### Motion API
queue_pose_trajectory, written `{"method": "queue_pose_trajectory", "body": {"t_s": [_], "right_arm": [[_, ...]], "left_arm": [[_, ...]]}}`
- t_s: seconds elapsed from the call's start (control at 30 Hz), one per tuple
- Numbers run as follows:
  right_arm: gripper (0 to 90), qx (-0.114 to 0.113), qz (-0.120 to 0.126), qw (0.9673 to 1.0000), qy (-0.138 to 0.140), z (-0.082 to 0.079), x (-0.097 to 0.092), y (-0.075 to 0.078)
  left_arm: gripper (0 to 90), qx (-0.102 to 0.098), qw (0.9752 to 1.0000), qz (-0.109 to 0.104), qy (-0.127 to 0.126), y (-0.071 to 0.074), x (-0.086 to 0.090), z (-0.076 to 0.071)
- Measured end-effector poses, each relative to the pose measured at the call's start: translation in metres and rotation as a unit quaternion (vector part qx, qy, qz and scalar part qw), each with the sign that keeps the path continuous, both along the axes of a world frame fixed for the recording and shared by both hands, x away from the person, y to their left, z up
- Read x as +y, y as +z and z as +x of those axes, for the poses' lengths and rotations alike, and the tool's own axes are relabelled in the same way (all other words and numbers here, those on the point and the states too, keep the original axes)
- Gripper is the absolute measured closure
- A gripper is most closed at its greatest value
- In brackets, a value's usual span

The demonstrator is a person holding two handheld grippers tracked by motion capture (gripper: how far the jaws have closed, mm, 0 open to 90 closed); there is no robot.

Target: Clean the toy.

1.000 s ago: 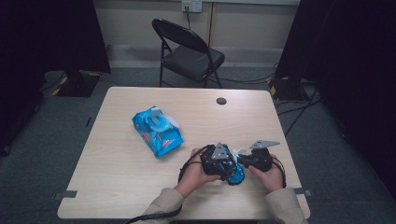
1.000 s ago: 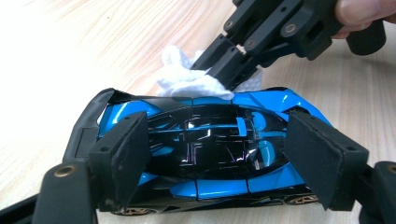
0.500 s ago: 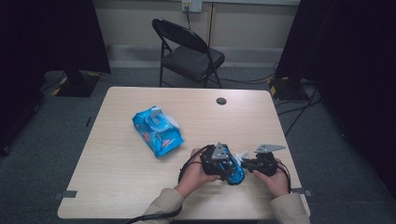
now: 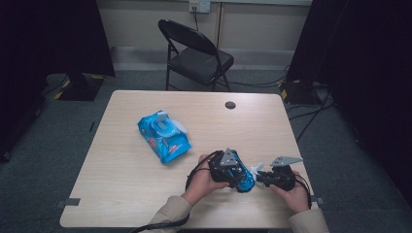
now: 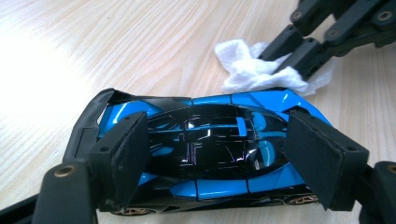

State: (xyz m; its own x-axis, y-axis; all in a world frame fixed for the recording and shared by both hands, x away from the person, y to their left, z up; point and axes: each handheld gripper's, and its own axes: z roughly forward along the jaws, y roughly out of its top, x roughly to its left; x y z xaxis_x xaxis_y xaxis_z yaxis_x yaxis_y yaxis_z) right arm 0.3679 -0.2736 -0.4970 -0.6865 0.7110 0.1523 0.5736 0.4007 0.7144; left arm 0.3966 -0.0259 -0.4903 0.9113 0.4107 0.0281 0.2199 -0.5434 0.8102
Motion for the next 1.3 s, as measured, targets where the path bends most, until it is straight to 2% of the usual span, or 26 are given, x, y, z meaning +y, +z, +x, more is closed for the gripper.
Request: {"method": "queue_pose_trajectory", "body": {"t_s": [0.17,0.23,0.27,0.33,0.4,0.53,0.7,0.73,0.93,1.07,1.1,1.13,1.17,1.2,1.3], "right_arm": [[77.8,-0.006,-0.011,0.9999,-0.004,-0.006,-0.004,0.007],[77.8,-0.017,-0.008,0.9998,-0.009,-0.007,-0.005,0.013],[77.9,-0.022,-0.003,0.9997,-0.011,-0.007,-0.006,0.017],[77.9,-0.032,0.005,0.9994,-0.013,-0.007,-0.005,0.024],[77.8,-0.04,0.009,0.9991,-0.012,-0.007,-0.003,0.03],[77.7,-0.055,0.01,0.9984,-0.001,-0.008,0.008,0.04],[77.6,-0.062,0.012,0.9979,0.017,-0.007,0.026,0.045],[77.5,-0.063,0.014,0.9977,0.022,-0.007,0.031,0.046],[77.2,-0.069,0.013,0.9962,0.052,-0.008,0.063,0.05],[77.1,-0.068,0.008,0.995,0.073,-0.007,0.084,0.048],[77.1,-0.068,0.007,0.9947,0.077,-0.007,0.09,0.047],[77.1,-0.068,0.009,0.9943,0.082,-0.007,0.097,0.046],[77.1,-0.068,0.009,0.9943,0.082,-0.007,0.097,0.046],[77.0,-0.067,0.01,0.9932,0.095,-0.007,0.11,0.045],[76.9,-0.064,0.004,0.9916,0.112,-0.009,0.126,0.041]], "left_arm": [[22.0,0.004,1.0,0.006,-0.004,0.002,-0.001,0.001],[19.6,0.01,0.9999,0.003,-0.003,0.002,-0.001,0.001],[19.0,0.022,0.9997,0.006,-0.003,0.004,-0.002,0.002],[17.7,0.028,0.9995,0.012,-0.007,0.006,-0.004,0.003],[18.8,0.037,0.9992,0.006,-0.016,0.008,-0.004,0.002],[19.3,0.039,0.999,0.001,-0.024,0.018,0.005,0.0],[19.4,0.032,0.9994,0.0,-0.014,0.029,0.031,-0.003],[19.5,0.032,0.9994,0.0,-0.014,0.029,0.031,-0.003],[19.5,0.026,0.9996,0.01,0.004,0.039,0.077,-0.009],[19.1,0.028,0.9994,0.005,0.019,0.042,0.1,-0.013],[19.0,0.028,0.9994,0.005,0.019,0.042,0.1,-0.013],[18.9,0.031,0.9992,0.001,0.027,0.043,0.111,-0.015],[18.9,0.031,0.9992,0.001,0.027,0.043,0.111,-0.015],[18.8,0.031,0.999,-0.004,0.033,0.043,0.12,-0.017],[18.7,0.033,0.9986,-0.01,0.039,0.043,0.13,-0.02]]}}
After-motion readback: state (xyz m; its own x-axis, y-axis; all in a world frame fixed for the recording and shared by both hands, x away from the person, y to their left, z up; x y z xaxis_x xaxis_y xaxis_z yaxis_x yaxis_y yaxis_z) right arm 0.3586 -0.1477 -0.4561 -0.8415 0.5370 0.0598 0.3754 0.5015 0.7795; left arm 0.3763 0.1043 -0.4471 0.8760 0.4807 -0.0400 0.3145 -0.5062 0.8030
